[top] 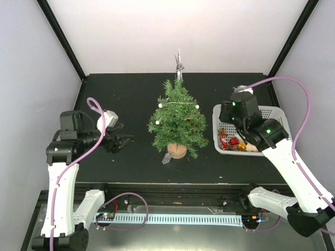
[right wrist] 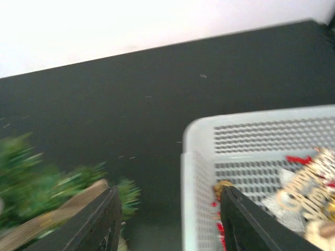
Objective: Decorate the small christmas tree
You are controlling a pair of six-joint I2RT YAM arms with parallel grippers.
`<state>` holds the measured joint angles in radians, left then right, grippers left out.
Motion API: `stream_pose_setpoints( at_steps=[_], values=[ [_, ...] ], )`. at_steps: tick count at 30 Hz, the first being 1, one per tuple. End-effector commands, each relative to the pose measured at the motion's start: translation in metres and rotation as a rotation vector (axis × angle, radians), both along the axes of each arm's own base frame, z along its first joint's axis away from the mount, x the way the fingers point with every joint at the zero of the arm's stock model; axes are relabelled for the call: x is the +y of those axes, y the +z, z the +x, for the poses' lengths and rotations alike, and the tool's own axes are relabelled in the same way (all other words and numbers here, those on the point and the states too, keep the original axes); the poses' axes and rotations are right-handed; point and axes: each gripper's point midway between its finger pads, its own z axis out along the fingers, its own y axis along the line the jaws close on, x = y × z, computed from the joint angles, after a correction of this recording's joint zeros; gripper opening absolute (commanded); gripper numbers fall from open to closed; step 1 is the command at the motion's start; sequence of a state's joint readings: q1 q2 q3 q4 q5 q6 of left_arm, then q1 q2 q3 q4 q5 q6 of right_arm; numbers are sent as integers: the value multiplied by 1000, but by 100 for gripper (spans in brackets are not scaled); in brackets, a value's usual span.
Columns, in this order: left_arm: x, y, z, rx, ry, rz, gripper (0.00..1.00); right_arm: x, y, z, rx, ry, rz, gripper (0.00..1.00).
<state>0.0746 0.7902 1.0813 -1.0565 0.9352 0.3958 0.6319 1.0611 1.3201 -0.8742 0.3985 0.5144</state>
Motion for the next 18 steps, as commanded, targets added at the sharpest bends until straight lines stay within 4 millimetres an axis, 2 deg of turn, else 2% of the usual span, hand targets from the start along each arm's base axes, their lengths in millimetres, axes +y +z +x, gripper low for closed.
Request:
stream_pose_setpoints(
  at_steps=[1, 5, 7, 10, 13, 18],
  values=[
    [5, 5, 21, -30, 44, 47, 82, -45, -33, 20, 100, -184, 129, 53],
    [4, 0, 39, 7, 46, 57, 82, -88, -94, 35, 258, -345, 263, 52],
    [3, -1, 47, 26, 39, 59, 82, -95, -127, 39, 357, -375, 323, 51],
    [2, 0, 57, 41, 30, 63, 81, -104, -168, 38, 485, -437, 320, 51],
    [2, 1, 69, 53, 27, 71, 82, -107, -194, 37, 545, -472, 315, 52],
    [1, -1, 82, 76, 19, 71, 82, -109, -221, 27, 623, -508, 296, 55]
  ],
)
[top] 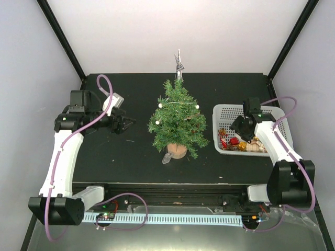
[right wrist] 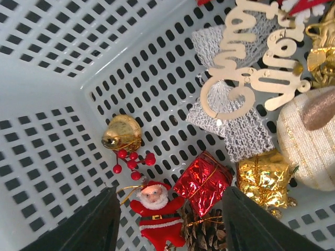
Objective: Decorate the small christmas tree
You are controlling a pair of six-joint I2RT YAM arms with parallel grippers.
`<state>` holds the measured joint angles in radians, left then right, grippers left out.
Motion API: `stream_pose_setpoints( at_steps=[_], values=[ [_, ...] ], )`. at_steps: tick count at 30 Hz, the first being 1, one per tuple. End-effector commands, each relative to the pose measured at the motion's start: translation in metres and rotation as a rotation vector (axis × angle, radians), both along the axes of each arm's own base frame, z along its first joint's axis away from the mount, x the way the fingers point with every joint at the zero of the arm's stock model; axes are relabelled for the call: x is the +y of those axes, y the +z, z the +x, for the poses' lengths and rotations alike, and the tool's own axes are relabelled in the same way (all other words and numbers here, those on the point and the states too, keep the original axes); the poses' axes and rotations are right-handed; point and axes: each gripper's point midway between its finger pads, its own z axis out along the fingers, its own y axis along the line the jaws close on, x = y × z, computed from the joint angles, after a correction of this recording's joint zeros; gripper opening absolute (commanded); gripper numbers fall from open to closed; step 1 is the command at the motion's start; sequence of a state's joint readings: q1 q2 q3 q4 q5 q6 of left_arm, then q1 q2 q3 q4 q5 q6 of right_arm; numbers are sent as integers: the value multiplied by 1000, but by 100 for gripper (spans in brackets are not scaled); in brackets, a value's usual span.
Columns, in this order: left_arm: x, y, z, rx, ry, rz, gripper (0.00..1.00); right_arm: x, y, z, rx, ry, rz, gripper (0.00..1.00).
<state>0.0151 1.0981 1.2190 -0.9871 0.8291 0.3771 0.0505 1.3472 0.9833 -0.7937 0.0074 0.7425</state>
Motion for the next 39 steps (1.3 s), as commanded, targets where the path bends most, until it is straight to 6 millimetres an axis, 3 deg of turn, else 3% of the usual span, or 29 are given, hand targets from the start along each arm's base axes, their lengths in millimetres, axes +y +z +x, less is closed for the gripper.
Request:
stream_pose_setpoints(
  at_steps=[1, 8, 22, 27, 32, 39],
  values=[
    [-2, 11, 11, -34, -8, 6, 82, -1, -10, -3, 21, -36, 16, 57],
    [-6, 5, 11, -2, -32, -17, 81, -14, -39, -15, 90, -90, -11, 77],
    [-9, 1, 11, 16, -45, -31, 81, -21, -72, -20, 166, -146, 3, 78],
    [-9, 1, 13, 18, -46, -31, 81, -19, -76, -24, 175, -135, 22, 72],
    [-10, 1, 14, 20, -48, -35, 81, -18, -65, -22, 139, -132, 24, 63],
    [-10, 2, 14, 15, -49, -35, 81, -14, -62, -18, 110, -110, 47, 34]
  ],
)
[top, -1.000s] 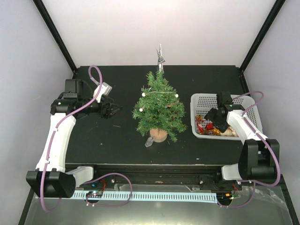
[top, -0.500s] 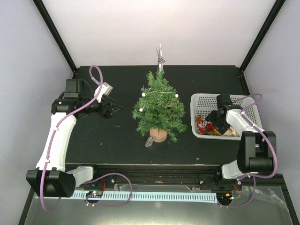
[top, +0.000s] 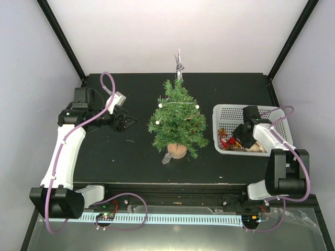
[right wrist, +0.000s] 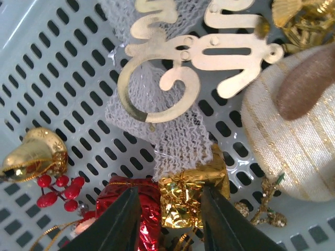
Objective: Decorate the small christmas tree
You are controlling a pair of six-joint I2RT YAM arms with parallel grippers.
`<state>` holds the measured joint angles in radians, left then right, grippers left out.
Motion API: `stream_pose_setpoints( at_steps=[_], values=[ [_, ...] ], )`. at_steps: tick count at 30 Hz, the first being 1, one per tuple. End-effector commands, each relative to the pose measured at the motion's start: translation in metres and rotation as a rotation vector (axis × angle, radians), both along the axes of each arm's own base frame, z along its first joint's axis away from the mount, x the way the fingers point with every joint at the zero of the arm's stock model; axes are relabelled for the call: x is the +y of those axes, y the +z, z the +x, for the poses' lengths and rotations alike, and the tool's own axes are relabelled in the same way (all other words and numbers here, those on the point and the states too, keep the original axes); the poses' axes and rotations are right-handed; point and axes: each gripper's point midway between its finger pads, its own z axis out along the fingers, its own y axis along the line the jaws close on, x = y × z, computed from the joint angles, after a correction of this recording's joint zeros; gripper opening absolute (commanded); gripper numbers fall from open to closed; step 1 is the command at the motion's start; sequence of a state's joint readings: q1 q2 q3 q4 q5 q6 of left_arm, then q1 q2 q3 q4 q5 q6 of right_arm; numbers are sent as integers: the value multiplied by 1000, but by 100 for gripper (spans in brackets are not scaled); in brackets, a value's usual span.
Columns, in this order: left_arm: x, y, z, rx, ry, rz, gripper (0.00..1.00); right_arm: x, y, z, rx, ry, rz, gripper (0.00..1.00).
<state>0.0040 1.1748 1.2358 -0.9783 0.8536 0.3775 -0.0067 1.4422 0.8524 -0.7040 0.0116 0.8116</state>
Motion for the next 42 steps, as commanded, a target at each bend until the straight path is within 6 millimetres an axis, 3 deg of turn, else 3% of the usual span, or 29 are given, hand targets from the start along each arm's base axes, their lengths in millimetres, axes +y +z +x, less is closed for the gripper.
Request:
stream_pose_setpoints(
  at_steps=[1, 9, 14, 25, 30, 37, 42],
  values=[
    [-4, 11, 1, -35, -22, -17, 81, 5, 1, 4, -35, 12, 32, 29],
    [-3, 11, 0, -42, -15, -12, 81, 3, 32, 32, -152, -1, 29, 2],
    [-4, 11, -1, -43, -15, -12, 81, -4, 58, 41, -205, 0, -15, 1],
    [-3, 10, 1, -44, -14, -10, 81, -1, 80, 35, -254, 37, -17, 1],
    [-3, 9, 0, -39, -14, -11, 81, 10, 119, 37, -388, 118, 5, 1],
    [-5, 9, -2, -34, -13, -25, 81, 48, 179, 29, -543, 296, -11, 1],
    [-4, 9, -5, -41, -5, -26, 81, 82, 234, 10, -655, 451, -69, 1]
  ],
)
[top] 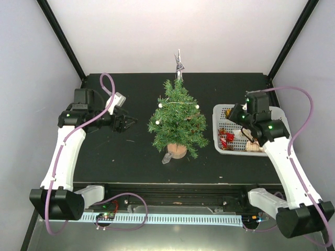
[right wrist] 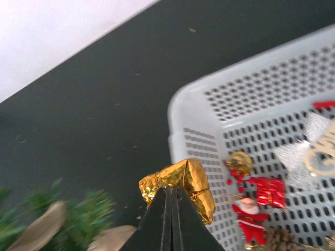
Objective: Decorate the small christmas tree
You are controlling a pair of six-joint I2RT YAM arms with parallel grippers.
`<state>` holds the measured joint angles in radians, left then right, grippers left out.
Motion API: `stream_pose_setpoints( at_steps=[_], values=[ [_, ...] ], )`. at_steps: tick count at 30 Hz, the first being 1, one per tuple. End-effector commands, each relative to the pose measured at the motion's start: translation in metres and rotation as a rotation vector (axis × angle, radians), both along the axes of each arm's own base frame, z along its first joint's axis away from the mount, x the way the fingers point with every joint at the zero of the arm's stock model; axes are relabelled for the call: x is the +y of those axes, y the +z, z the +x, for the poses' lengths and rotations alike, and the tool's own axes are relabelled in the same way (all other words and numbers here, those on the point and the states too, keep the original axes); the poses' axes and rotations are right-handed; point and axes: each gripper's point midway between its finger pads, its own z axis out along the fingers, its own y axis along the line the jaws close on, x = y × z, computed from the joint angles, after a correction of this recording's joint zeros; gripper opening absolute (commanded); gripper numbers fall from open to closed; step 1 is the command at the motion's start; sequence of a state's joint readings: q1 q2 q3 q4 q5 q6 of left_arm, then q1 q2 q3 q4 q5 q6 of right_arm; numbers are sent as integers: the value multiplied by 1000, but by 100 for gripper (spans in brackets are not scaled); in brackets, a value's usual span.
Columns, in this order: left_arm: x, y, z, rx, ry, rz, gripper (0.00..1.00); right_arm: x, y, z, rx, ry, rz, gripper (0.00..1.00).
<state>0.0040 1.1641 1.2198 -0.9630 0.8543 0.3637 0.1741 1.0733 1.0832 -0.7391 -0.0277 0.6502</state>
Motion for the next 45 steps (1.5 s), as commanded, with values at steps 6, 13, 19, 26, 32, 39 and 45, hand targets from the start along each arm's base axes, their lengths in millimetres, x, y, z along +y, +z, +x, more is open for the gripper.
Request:
stream_pose_setpoints(
  at_steps=[6, 13, 19, 26, 32, 39, 45],
  values=[
    [-1, 10, -8, -66, 6, -6, 81, 50, 88, -46, -217, 249, -35, 1],
    [0, 11, -14, -92, 17, -5, 82, 85, 112, -56, -289, 387, 51, 1],
    [1, 11, -14, -95, 27, -1, 82, 124, 121, -64, -311, 495, 57, 1],
    [1, 10, -14, -96, 28, -2, 82, 137, 126, -66, -321, 522, 78, 1],
    [1, 6, -15, -96, 30, -4, 82, 143, 128, -64, -322, 532, 96, 1],
    [1, 7, -16, -102, 28, -3, 82, 155, 121, -63, -293, 555, 105, 1],
    [0, 7, -17, -104, 29, -5, 82, 165, 107, -68, -266, 575, 116, 1]
  ],
)
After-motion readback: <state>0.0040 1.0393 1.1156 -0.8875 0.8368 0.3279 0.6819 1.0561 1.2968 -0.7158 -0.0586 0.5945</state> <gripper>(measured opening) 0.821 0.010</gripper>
